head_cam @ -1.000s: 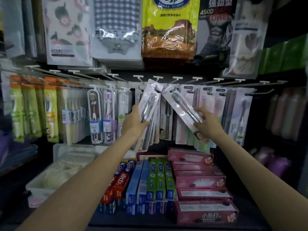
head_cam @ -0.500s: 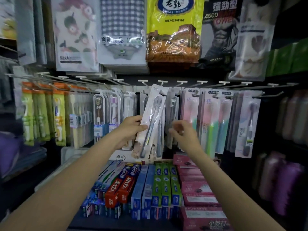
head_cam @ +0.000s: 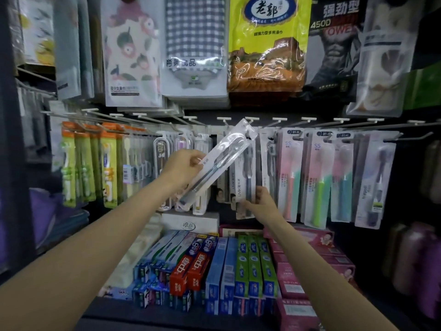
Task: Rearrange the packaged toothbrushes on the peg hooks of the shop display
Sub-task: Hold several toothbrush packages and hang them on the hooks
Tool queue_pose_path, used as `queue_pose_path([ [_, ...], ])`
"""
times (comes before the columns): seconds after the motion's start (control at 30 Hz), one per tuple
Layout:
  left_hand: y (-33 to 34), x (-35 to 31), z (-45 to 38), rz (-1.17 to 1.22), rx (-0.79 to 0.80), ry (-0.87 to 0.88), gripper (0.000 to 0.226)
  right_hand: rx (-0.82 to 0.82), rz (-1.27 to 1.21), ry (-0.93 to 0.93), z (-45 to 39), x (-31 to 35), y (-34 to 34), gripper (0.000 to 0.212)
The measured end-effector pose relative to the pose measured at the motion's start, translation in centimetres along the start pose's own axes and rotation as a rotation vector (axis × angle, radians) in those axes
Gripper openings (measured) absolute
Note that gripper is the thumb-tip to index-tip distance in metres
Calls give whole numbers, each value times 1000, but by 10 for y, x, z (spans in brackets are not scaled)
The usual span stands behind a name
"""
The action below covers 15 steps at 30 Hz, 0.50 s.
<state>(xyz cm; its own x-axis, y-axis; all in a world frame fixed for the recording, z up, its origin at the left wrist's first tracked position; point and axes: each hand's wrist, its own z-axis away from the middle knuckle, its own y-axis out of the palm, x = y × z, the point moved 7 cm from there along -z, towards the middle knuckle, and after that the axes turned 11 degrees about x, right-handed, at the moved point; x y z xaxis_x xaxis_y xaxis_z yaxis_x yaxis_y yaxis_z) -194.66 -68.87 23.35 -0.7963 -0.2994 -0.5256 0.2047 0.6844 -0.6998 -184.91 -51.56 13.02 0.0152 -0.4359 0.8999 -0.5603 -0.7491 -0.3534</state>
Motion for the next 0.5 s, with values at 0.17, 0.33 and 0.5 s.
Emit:
queue_pose_path([
  [0.17, 6, -2, 4, -20, 27, 24, 28, -83, 55, 10, -10, 6, 2, 80],
  [0.33, 11, 1, 3, 9, 17, 25, 29, -24, -59, 52, -14, 3, 19, 67],
  [0.5, 23, 9, -6, -2, 33, 41, 23, -63, -200, -103, -2, 14, 55, 34],
])
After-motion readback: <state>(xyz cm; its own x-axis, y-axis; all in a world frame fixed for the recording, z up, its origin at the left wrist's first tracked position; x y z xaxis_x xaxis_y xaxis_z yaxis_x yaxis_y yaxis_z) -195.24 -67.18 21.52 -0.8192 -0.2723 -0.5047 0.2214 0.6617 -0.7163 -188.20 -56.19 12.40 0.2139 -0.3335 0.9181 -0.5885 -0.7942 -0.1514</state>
